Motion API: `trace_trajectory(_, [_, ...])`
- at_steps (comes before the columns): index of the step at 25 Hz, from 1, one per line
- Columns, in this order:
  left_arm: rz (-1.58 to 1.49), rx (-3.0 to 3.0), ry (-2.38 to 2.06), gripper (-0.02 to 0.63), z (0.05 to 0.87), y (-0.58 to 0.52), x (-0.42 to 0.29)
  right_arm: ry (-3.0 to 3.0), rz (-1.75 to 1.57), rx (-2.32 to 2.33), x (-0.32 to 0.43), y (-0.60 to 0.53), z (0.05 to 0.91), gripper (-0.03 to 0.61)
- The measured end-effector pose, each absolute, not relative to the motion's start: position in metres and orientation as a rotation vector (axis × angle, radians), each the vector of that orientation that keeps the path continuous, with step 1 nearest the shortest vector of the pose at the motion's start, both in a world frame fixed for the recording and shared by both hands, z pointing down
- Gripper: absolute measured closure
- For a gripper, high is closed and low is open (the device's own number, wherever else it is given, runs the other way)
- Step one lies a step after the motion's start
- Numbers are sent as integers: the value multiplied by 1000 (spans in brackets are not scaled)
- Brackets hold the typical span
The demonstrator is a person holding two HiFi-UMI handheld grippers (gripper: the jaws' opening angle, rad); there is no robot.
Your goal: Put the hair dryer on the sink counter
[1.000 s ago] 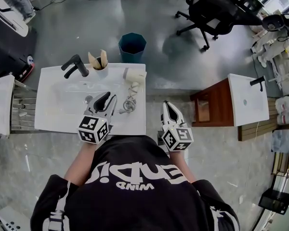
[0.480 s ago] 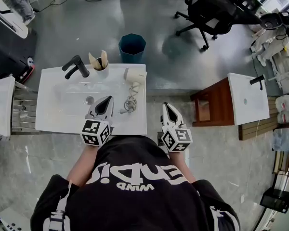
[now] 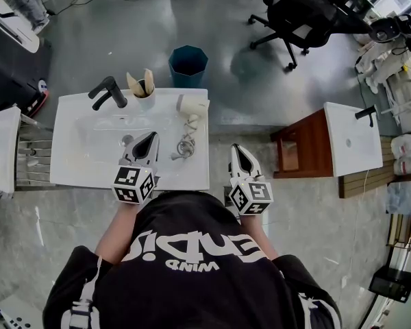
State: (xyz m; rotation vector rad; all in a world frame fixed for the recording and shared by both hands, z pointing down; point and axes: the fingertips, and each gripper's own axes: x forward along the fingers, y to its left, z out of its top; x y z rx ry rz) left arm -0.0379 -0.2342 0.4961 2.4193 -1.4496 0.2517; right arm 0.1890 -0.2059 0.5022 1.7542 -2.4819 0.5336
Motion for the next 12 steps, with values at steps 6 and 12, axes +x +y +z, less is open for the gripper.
trace_trajectory(6, [256, 2399, -1458, 605, 497, -233, -43, -2478, 533, 1752, 188, -205, 502, 555])
trace_trajectory(12, [263, 2396, -1440, 604, 501, -232, -40, -2474, 537, 1749, 187, -205, 504, 555])
